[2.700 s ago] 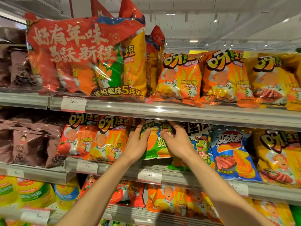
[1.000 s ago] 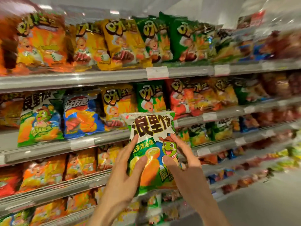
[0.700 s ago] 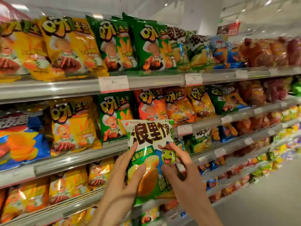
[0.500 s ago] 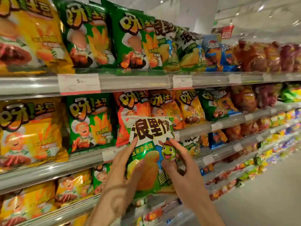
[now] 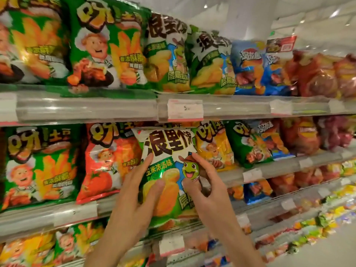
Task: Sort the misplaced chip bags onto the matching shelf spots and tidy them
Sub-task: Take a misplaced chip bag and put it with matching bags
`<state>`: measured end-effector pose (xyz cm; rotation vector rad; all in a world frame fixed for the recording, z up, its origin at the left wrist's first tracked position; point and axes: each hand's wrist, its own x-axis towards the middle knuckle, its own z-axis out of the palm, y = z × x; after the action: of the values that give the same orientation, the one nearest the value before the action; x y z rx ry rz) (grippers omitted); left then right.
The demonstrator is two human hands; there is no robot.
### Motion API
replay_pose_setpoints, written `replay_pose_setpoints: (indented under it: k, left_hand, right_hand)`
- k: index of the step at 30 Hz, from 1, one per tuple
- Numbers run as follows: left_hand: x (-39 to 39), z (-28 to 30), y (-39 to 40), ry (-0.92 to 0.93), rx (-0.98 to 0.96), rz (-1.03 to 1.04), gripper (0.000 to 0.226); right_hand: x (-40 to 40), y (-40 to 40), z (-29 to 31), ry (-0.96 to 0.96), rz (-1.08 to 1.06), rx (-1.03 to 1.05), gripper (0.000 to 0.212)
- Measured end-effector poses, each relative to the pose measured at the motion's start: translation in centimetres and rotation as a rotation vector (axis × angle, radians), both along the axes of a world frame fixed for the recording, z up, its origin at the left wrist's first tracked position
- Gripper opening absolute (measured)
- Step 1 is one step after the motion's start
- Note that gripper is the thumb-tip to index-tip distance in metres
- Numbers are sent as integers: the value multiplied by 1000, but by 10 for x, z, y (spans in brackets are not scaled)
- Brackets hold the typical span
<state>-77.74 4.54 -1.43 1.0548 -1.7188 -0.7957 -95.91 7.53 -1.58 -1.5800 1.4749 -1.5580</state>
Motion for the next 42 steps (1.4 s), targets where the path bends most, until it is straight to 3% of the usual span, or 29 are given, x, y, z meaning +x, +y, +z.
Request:
replay_pose_setpoints:
  k: [12, 15, 19, 22, 27, 32, 42]
  left_hand:
    - [-40, 6, 2, 14, -119, 346, 62]
    - [-37, 9, 0, -27, -119, 359, 60]
    - [-29, 14, 0, -48, -136, 381, 64]
    - [-25, 16, -3, -66, -161, 382, 61]
    - [-15, 17, -4, -113, -178, 380, 60]
    - [-5, 16, -2, -117, -198, 368, 61]
    - [9, 17, -1, -95, -200, 342, 60]
  right_hand:
    - [-46, -47, 16, 135, 331, 53, 51]
    - [-62, -65, 25, 183, 234, 64, 52]
    - [-69, -97, 34, 487, 39, 132, 65]
    - [-56, -114, 31, 587, 24, 225, 75]
    - [-41, -128, 26, 488, 46, 354, 97]
    - [-37, -126, 17, 366, 31, 270, 93]
    - [-46, -112, 40, 533, -42, 38, 86]
